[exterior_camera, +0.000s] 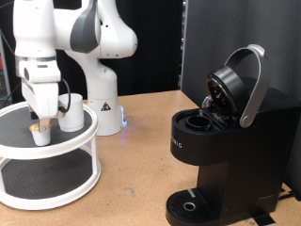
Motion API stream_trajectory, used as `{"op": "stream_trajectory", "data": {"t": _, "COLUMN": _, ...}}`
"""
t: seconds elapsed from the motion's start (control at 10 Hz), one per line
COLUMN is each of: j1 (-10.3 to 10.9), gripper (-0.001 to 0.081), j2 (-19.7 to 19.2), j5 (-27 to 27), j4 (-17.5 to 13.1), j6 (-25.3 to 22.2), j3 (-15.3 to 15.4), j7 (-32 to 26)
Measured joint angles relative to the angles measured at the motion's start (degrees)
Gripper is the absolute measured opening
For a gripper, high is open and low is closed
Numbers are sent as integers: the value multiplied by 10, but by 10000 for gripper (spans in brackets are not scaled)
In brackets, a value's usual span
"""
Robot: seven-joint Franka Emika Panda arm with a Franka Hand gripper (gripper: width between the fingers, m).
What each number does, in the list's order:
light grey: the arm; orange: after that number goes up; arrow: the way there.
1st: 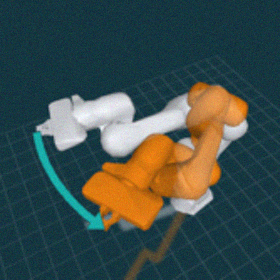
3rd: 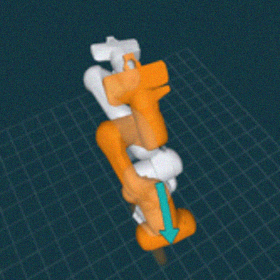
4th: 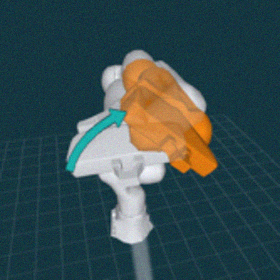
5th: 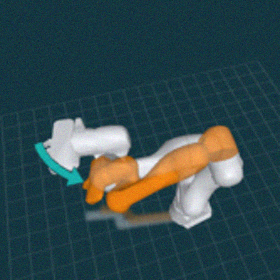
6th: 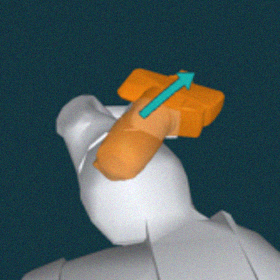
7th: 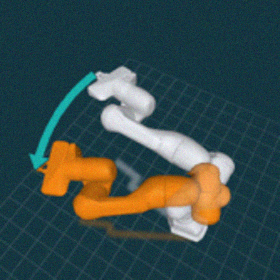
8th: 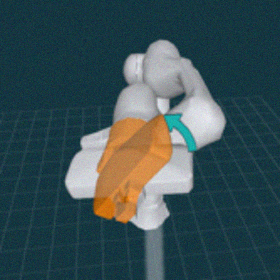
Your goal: Make a cup of coffee with the keurig machine
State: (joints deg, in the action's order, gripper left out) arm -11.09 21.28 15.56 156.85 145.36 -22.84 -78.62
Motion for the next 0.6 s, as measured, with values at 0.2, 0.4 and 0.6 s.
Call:
{"op": "stream_trajectory", "data": {"t": 0.2, "j1": -1, "gripper": 803, "j2": -12, "j5": 0, "j4": 1, "j6": 13, "j3": -1, "j7": 1}}
{"op": "stream_trajectory", "data": {"t": 0.4, "j1": -1, "gripper": 803, "j2": -22, "j5": -2, "j4": -1, "j6": 15, "j3": -1, "j7": 8}}
{"op": "stream_trajectory", "data": {"t": 0.6, "j1": -1, "gripper": 803, "j2": -27, "j5": -8, "j4": -3, "j6": 15, "j3": -1, "j7": 12}}
